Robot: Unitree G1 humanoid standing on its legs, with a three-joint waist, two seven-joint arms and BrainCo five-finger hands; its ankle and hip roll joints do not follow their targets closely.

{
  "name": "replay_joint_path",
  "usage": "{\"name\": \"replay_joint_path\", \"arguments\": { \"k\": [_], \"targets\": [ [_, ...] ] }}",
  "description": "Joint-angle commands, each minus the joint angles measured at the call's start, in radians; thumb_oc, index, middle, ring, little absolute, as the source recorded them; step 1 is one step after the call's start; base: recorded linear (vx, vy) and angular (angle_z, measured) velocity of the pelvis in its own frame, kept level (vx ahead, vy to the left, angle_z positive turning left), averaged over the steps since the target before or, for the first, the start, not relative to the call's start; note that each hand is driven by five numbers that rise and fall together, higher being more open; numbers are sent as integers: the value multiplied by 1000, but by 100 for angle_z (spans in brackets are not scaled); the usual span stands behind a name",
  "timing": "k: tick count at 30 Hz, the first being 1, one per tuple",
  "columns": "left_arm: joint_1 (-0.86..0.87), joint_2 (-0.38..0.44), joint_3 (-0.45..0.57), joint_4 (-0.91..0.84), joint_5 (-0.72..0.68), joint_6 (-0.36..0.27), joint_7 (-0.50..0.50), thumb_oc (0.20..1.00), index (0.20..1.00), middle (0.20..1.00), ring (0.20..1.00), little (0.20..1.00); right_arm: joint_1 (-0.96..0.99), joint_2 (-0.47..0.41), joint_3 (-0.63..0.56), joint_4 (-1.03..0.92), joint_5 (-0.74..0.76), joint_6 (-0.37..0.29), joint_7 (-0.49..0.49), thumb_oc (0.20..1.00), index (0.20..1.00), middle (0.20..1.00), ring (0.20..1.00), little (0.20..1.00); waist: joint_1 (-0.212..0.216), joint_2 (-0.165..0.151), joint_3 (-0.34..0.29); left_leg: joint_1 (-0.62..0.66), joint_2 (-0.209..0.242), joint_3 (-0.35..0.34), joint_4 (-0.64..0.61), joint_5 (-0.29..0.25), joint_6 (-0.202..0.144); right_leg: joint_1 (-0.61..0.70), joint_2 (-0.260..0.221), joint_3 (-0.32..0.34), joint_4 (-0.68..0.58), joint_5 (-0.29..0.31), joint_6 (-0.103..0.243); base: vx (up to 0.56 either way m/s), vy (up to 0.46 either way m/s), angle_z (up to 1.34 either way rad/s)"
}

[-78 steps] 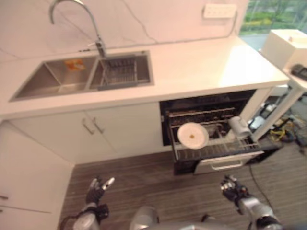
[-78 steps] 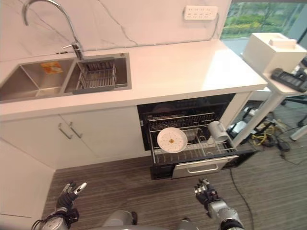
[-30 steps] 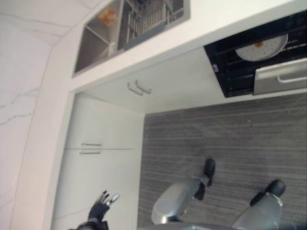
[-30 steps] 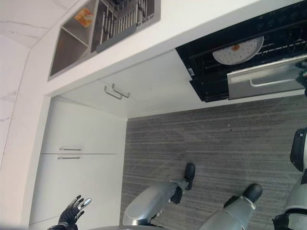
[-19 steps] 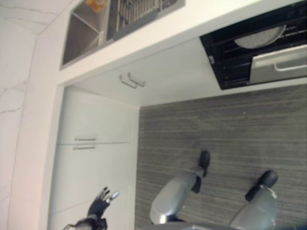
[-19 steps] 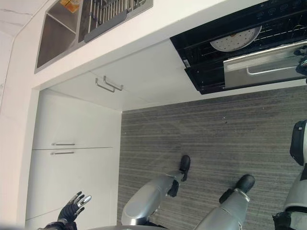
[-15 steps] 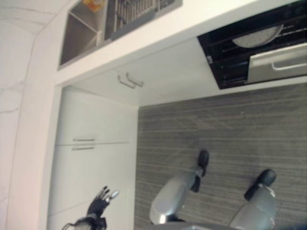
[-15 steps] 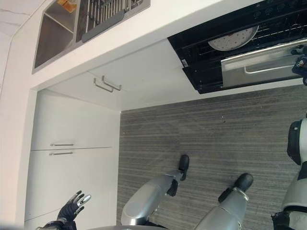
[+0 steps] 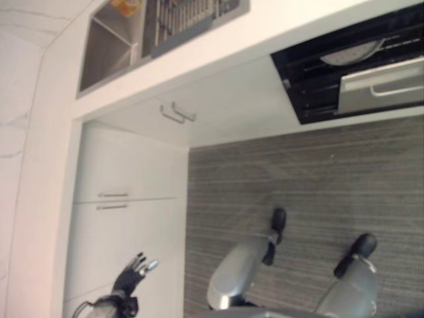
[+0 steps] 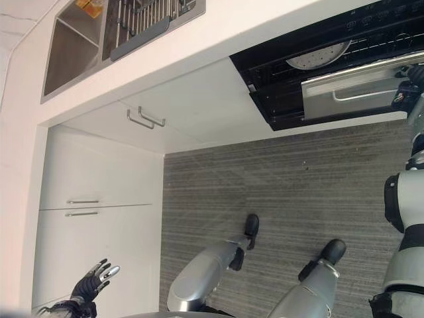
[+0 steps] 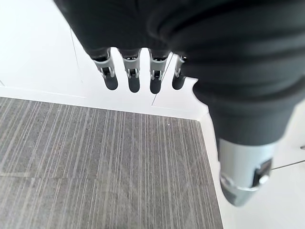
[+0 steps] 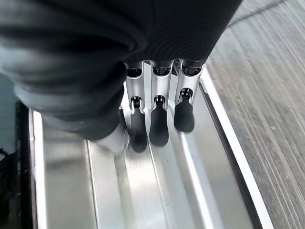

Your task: Place the dishes in the dishwasher.

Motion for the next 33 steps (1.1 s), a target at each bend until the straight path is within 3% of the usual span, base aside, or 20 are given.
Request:
{"name": "replay_joint_path", "arguments": {
  "k": [1,8,10,13,15,19,22,25,29,30,33],
  "targets": [
    [-3,63,35,-4,8,-88,-16,1000,1000,1000,1000,1000,-137,-13,26,-393,-54,-383,31,1000,1000,1000,1000,1000,59,-96,-53,-51,55,5,123,-54,-82,36,25,12,-99,51,43,-133,-91,-2],
    [-4,100,62,-126,-49,-112,27,1000,1000,1000,1000,1000,329,10,-239,-593,24,-288,88,1000,1000,1000,1000,1000,16,-195,-58,6,111,25,123,-77,-84,117,78,-14,-99,39,29,-102,-175,-2],
    [0,93,77,-160,-34,-113,55,1000,1000,1000,1000,1000,542,53,-329,-693,27,-242,131,1000,1000,1000,1000,1000,3,-242,-66,21,126,32,123,-60,-75,140,95,-35,-99,55,9,-141,-251,-3],
    [-8,76,75,-154,-12,-109,94,1000,1000,1000,1000,1000,709,117,-386,-740,99,-155,159,1000,1000,1000,1000,1000,-8,-279,-87,58,142,34,123,-67,-77,187,121,-41,-99,44,-2,4,-200,7],
    [-14,61,81,-120,2,-125,97,1000,1000,1000,1000,1000,783,162,-416,-754,138,-139,166,1000,1000,1000,1000,1000,-15,-295,-100,76,152,36,123,-70,-77,209,132,-43,-99,38,-7,9,-147,-9],
    [-18,24,89,-74,33,-170,102,1000,1000,1000,1000,1000,906,253,-444,-816,162,-103,176,1000,1000,1000,1000,1000,-33,-319,-128,111,170,46,123,-75,-82,248,151,-44,-99,24,-20,5,-114,-8],
    [-24,-4,100,-63,16,-175,85,1000,1000,1000,1000,1000,1006,345,-458,-868,171,-112,159,1000,1000,1000,1000,1000,-45,-328,-148,129,175,43,123,-75,-85,269,159,-43,-99,16,-26,-1,-35,-1],
    [-37,-44,95,-29,3,-152,26,1000,1000,1000,1000,1000,1109,439,-452,-873,112,-116,165,1000,1000,1000,1000,1000,-66,-329,-163,155,173,57,123,-75,-83,297,165,-42,-99,9,-31,-1,45,-1],
    [-98,-72,61,18,11,-89,-20,1000,1000,1000,1000,1000,1252,509,-456,-869,80,-100,169,1000,1000,1000,1000,1000,-135,-336,-184,193,195,199,123,-80,-77,330,147,-83,-99,7,-26,40,153,17],
    [-131,-77,45,32,15,-74,-34,1000,1000,1000,1000,1000,1287,523,-451,-856,70,-101,178,1000,1000,1000,1000,1000,-156,-340,-192,219,199,215,123,-109,-88,354,145,-82,-99,-11,-9,63,250,66],
    [-174,-79,20,60,57,-42,-32,1000,1000,1000,1000,1000,1302,538,-430,-793,40,-116,177,1000,1000,1000,1000,1000,-174,-350,-197,229,169,219,123,-110,-62,357,132,-83,-99,9,-12,71,309,61]
  ]
}}
